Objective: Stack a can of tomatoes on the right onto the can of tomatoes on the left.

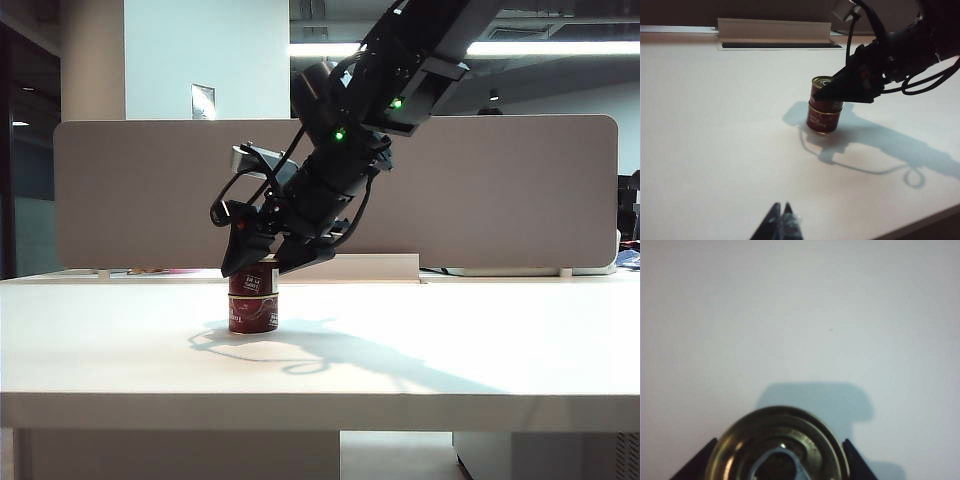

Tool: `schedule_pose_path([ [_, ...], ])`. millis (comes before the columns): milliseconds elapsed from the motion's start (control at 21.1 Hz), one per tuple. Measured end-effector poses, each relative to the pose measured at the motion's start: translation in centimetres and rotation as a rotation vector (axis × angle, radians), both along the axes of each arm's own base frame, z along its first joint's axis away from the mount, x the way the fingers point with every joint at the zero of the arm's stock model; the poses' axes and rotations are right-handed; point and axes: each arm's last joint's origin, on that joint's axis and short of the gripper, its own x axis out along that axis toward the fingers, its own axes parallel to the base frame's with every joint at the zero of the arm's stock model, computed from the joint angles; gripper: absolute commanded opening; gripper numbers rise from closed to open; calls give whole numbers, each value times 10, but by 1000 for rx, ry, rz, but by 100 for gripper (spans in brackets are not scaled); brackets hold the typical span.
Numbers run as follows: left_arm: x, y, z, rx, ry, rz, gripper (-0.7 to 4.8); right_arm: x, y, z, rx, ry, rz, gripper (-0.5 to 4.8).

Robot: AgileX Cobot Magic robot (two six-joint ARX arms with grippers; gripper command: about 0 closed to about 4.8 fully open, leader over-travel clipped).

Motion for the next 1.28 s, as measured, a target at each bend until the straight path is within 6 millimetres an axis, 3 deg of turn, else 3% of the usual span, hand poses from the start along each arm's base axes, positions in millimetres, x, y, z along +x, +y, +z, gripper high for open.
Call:
schedule_pose_path([
  [237, 0, 0, 0, 0, 0, 0, -6, 1, 1, 1, 8, -10, 0, 445],
  [379, 0, 0, 0, 0, 0, 0, -6, -1, 0, 11, 19, -26, 1, 446],
  [474, 0, 0, 0, 0, 0, 0, -6, -5, -4, 38, 53, -73, 1, 439],
  [521, 0, 0, 0, 0, 0, 0, -6, -9, -9, 60, 84, -116, -3, 420],
  [569, 0, 0, 0, 0, 0, 0, -6, -10, -12, 69, 96, -134, -7, 332],
  [616, 0, 0, 0, 0, 0, 2, -6, -15, -20, 92, 118, -175, -25, 249],
  [664, 0, 0, 0, 2, -1, 11, -6, -18, -26, 105, 123, -195, -42, 107],
  [758, 1, 2, 0, 9, 0, 69, -6, -26, -46, 135, 121, -242, -112, -3],
  [853, 2, 4, 1, 20, -11, 158, -6, -31, -69, 154, 99, -247, -170, -2],
  [1043, 3, 8, 10, 19, -111, 302, -6, -37, -106, 165, 46, -189, -247, -2],
  [1280, 3, 9, 13, 16, -136, 312, -6, -81, -149, 168, 55, -213, -305, -2],
])
